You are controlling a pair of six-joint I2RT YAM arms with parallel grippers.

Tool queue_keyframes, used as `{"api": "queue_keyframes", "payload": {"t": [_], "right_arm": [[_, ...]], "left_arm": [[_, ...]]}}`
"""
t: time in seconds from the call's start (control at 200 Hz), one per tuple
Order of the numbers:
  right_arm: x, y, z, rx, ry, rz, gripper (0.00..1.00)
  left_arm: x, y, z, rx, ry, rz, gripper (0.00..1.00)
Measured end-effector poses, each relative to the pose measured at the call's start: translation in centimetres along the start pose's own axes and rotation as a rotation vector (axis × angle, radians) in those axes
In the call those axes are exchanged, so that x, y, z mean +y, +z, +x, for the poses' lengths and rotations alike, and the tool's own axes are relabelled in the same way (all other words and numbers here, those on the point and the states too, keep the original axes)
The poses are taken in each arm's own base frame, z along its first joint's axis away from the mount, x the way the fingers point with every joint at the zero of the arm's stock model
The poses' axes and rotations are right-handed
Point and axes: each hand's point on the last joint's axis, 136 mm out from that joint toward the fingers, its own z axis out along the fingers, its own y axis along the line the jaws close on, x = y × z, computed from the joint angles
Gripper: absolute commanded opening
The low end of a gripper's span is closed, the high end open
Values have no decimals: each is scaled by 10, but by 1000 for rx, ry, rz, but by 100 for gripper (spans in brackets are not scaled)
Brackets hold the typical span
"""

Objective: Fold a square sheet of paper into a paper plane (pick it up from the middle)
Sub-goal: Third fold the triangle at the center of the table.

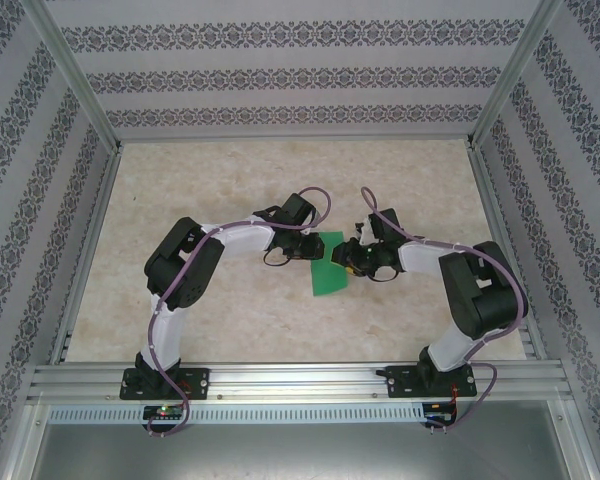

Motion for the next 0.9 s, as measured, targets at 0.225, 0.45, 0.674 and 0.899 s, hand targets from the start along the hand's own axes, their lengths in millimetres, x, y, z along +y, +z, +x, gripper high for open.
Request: {"api": "queue_keyframes", "payload": {"t": [0.225,0.45,0.674,0.899], "right_arm": [[-4,3,-5,12,16,-6,18],[0,3,-6,12,17,-26,7],[3,3,-10,1,52,-41,7],[5,3,-10,-1,79,-47,7]], "left_arm": [[1,-6,6,6,40,-3,32],[-10,-34,17,-15,116,-1,48],[-63,-61,43,-72,323,11,58],[-88,-51,84,-63,497,-38,63]]}}
